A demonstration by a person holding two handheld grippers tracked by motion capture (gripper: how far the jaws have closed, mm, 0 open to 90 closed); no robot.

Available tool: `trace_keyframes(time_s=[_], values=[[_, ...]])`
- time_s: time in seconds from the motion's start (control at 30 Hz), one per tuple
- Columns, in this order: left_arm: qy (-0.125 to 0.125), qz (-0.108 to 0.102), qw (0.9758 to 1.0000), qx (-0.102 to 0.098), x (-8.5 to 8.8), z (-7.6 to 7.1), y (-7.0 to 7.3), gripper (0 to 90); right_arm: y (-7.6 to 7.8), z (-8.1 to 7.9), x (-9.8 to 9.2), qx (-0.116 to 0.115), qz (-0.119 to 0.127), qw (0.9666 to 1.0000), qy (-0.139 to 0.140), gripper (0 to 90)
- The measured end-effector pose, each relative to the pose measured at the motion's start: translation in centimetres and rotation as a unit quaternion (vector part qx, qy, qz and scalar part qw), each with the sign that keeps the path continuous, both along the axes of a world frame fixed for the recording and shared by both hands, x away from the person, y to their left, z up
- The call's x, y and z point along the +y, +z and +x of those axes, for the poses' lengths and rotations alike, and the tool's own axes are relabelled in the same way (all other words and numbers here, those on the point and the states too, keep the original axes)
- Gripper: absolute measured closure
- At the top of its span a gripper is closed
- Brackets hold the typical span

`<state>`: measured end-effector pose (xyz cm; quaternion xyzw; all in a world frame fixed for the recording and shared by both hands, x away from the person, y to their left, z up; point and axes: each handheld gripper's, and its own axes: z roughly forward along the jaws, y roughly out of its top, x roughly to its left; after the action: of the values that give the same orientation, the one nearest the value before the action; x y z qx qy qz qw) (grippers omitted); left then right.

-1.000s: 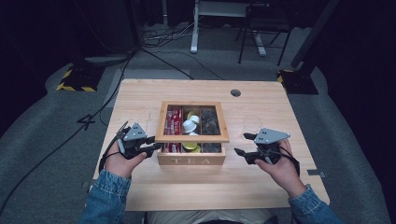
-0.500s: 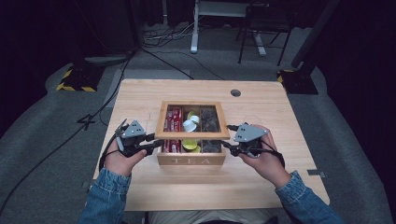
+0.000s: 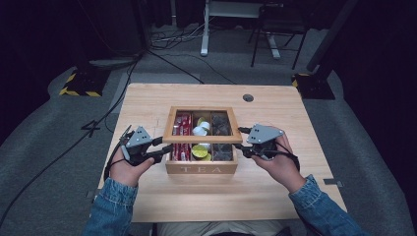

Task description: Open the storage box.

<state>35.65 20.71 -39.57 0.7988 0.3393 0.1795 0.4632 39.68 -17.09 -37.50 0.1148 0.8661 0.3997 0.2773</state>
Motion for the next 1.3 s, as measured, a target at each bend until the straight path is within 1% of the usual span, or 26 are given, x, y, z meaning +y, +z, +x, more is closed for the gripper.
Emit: trace_keyframes(time_s=[0.1,0.13,0.2,0.23,0.3,0.4,0.43,0.47,0.5,0.57,0.6,0.63,0.83,0.87,0.9,0.93,1.0,1.03,1.17,1.2,1.27,1.3], values=[[0.008,-0.004,0.9999,-0.009,0.1,-0.1,0.0,51.9,0.3,0.3,-0.1,0.005,0.003,1.0000,0.004,48.2],[0.009,-0.001,0.9999,-0.012,0.2,-0.1,0.0,51.1,0.4,0.4,-0.1,0.008,0.006,0.9999,0.006,47.8],[0.012,-0.001,0.9998,-0.014,0.3,-0.1,0.0,49.6,0.5,0.6,-0.2,0.011,0.013,0.9998,0.007,47.4],[0.015,-0.001,0.9998,-0.015,0.3,-0.1,0.0,46.9,0.8,0.9,-0.2,0.009,0.020,0.9997,0.009,48.1],[0.021,-0.002,0.9997,-0.015,0.3,-0.2,0.0,45.0,1.2,1.1,-0.3,0.007,0.025,0.9996,0.011,48.4],[0.021,-0.001,0.9997,-0.014,0.3,-0.2,-0.1,44.4,1.6,1.5,-0.3,0.008,0.032,0.9994,0.013,48.8],[0.021,0.001,0.9997,-0.014,0.3,-0.2,-0.1,43.9,2.2,1.9,-0.3,0.006,0.040,0.9991,0.014,49.0],[0.021,0.001,0.9997,-0.014,0.3,-0.2,-0.1,43.7,2.2,1.9,-0.3,0.006,0.040,0.9991,0.014,49.0],[0.021,0.003,0.9997,-0.015,0.3,-0.2,-0.2,43.4,2.6,2.2,-0.3,0.005,0.045,0.9989,0.014,49.1],[0.022,0.004,0.9997,-0.012,0.4,-0.2,-0.3,42.7,3.0,2.7,-0.4,0.009,0.054,0.9984,0.015,49.1],[0.022,0.004,0.9997,-0.012,0.4,-0.2,-0.3,42.4,3.0,2.7,-0.4,0.009,0.054,0.9984,0.015,49.1],[0.025,0.008,0.9996,-0.012,0.5,-0.3,-0.4,42.3,3.4,3.1,-0.4,0.013,0.062,0.9979,0.016,49.1],[0.037,0.007,0.9992,-0.009,1.2,-0.8,-0.6,41.4,4.7,4.5,-0.2,0.016,0.069,0.9973,0.021,50.6],[0.037,0.007,0.9992,-0.009,1.2,-0.8,-0.6,41.4,4.7,4.5,-0.2,0.016,0.069,0.9973,0.021,50.6],[0.044,0.010,0.9989,-0.010,1.5,-1.0,-0.7,41.4,5.1,5.0,0.0,0.020,0.073,0.9968,0.026,51.9],[0.044,0.010,0.9989,-0.010,1.5,-1.0,-0.7,41.4,5.3,5.3,0.0,0.024,0.078,0.9963,0.028,52.3],[0.054,0.010,0.9985,-0.010,2.0,-1.3,-0.8,41.4,5.6,6.0,0.2,0.032,0.088,0.9951,0.031,53.6],[0.054,0.010,0.9985,-0.010,2.0,-1.3,-0.8,41.4,5.6,6.0,0.2,0.032,0.088,0.9951,0.031,53.6],[0.064,0.010,0.9979,-0.007,2.6,-1.7,-0.9,41.3,6.1,7.1,0.5,0.037,0.097,0.9942,0.030,55.4],[0.065,0.010,0.9978,-0.005,2.7,-1.7,-0.9,41.2,6.4,7.8,0.6,0.041,0.105,0.9933,0.029,55.7],[0.071,0.010,0.9975,-0.003,2.9,-1.8,-1.0,41.2,6.5,8.1,0.6,0.043,0.109,0.9928,0.028,56.0],[0.070,0.010,0.9975,-0.002,2.9,-1.8,-1.1,41.2,6.8,8.7,0.6,0.042,0.115,0.9922,0.025,56.7]])
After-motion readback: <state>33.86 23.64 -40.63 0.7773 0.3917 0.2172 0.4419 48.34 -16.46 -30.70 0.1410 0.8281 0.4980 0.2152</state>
